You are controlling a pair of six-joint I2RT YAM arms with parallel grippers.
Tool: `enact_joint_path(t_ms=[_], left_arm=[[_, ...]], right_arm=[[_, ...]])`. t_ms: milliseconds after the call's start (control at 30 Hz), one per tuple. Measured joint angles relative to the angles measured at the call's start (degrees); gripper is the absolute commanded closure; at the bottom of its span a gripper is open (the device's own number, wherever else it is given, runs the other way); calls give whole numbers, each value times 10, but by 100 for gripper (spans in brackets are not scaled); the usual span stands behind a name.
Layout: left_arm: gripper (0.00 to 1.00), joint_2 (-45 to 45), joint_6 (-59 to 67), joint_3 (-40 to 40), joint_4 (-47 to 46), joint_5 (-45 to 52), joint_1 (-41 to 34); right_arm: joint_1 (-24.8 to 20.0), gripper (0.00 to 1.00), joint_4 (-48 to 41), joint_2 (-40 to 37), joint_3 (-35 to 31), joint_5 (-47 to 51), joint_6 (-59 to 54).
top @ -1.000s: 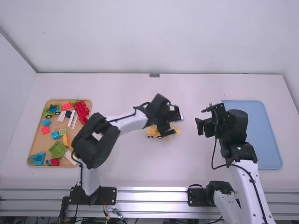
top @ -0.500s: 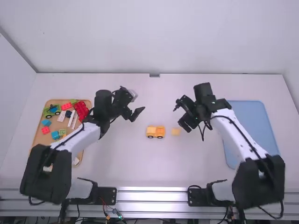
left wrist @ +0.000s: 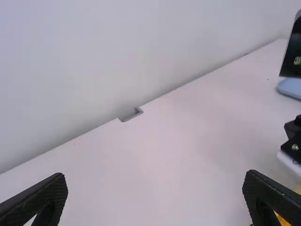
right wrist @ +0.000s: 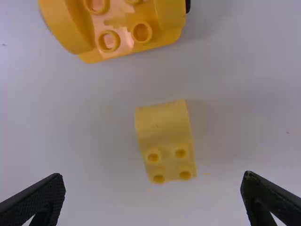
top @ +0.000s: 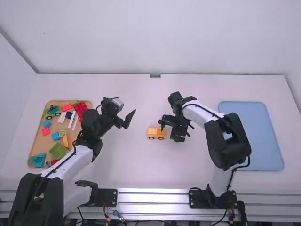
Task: Assemble lego blocks to make yellow taxi
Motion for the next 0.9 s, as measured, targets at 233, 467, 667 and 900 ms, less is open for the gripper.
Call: enact_joint_path(t_ms=[233, 467, 667, 900], left_arm=[[1, 0, -9, 0, -1, -4, 0], [1, 0, -9, 0, -1, -5, 0], [1, 0, -9, 0, -1, -5, 0], [1, 0, -10, 0, 0, -5, 0]], right_arm=[[-3, 16, 21, 47, 2, 3, -8], [-3, 45, 21, 51, 2, -2, -10], [-3, 82, 21, 51, 2, -13, 20], [-3, 82, 22, 50, 7, -15, 113]])
